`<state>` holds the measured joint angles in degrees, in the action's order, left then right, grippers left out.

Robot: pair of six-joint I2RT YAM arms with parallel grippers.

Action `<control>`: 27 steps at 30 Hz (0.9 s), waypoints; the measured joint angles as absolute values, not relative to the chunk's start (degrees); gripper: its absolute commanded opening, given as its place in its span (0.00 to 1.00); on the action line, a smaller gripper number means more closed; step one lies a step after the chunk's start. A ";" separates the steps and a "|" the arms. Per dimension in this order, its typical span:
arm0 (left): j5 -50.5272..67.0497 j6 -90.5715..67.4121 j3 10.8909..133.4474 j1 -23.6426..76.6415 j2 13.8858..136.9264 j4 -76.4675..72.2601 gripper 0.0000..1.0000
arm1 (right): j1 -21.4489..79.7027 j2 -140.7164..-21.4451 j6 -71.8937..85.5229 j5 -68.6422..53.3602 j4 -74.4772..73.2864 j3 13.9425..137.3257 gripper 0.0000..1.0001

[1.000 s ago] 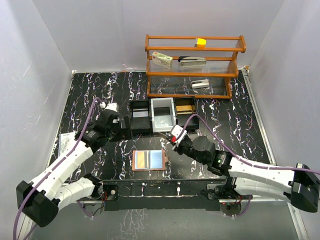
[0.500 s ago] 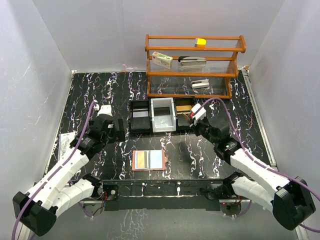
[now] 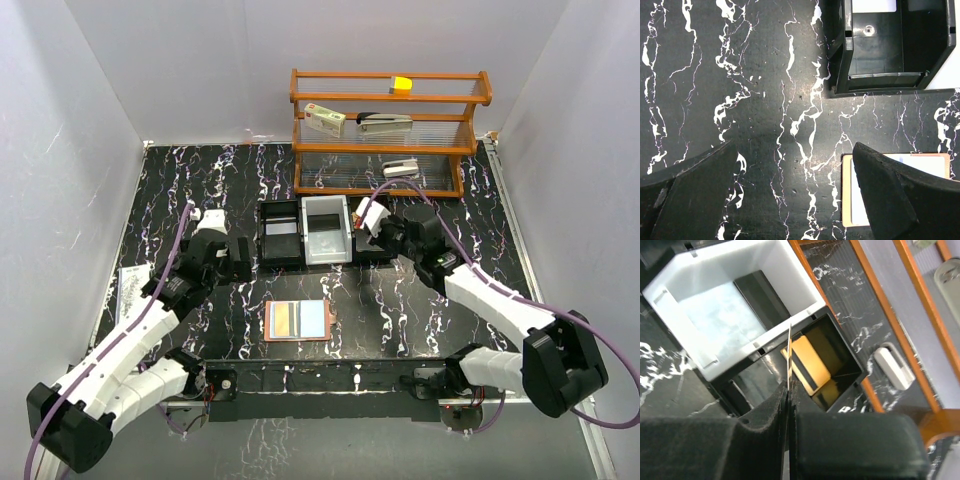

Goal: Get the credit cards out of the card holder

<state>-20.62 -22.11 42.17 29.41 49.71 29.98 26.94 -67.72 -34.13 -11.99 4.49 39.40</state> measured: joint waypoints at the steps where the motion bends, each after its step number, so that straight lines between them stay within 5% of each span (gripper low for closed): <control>1: -20.58 -22.06 42.17 29.41 50.02 29.95 0.99 | 26.94 -67.96 -36.36 -12.03 4.32 39.53 0.00; 11: -20.56 -21.41 42.17 29.41 49.47 29.26 0.99 | 26.30 -79.68 -54.72 -11.60 1.41 45.65 0.00; 27: -21.61 -21.19 42.15 29.41 48.45 29.19 0.99 | 24.69 -90.87 -55.90 -7.49 3.70 50.72 0.00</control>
